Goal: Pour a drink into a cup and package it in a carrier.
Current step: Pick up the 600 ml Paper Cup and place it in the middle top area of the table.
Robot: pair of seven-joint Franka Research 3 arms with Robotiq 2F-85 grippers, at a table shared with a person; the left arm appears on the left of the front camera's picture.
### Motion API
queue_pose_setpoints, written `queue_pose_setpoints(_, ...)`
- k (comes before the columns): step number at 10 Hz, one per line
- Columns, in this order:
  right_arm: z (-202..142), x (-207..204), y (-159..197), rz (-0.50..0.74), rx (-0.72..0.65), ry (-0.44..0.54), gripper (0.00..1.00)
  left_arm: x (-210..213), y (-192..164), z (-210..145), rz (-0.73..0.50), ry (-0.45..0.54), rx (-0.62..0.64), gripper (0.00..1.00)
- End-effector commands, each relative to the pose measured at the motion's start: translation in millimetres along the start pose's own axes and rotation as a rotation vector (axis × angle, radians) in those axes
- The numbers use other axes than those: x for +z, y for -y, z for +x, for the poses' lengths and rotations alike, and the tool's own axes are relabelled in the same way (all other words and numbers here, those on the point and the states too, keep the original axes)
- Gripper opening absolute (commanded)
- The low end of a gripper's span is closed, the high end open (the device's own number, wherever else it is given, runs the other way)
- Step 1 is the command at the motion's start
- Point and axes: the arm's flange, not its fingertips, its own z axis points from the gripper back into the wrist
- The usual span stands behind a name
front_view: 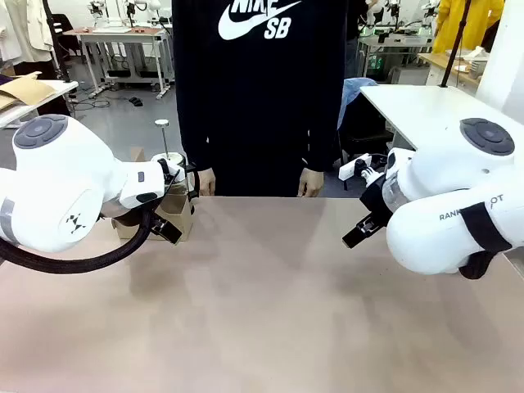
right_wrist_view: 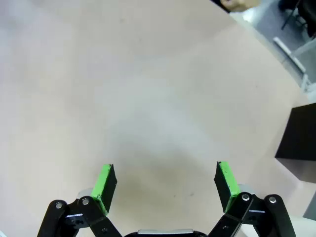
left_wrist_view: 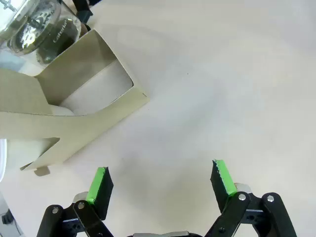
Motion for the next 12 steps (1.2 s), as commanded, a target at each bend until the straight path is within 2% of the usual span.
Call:
queue_pose_setpoints(1, 0.0, 0.1, 0.0, 0.0, 0.0, 0.0, 1.0, 0.0, 0.0, 0.0, 0.0, 0.0, 0.0, 1.0)
queue_pose_setpoints(10, 0.0, 0.0, -0.1, 0.0, 0.001, 0.0, 1.0, 0.0, 0.0, 0.0, 0.0, 0.0, 0.0, 1.0)
queue_pose_setpoints(12, 56.8, 57.3, 40.7, -0.015, -0.027, 0.054, 1.0, 0.0, 0.0, 0.0, 0.0, 0.0, 0.0, 1.0)
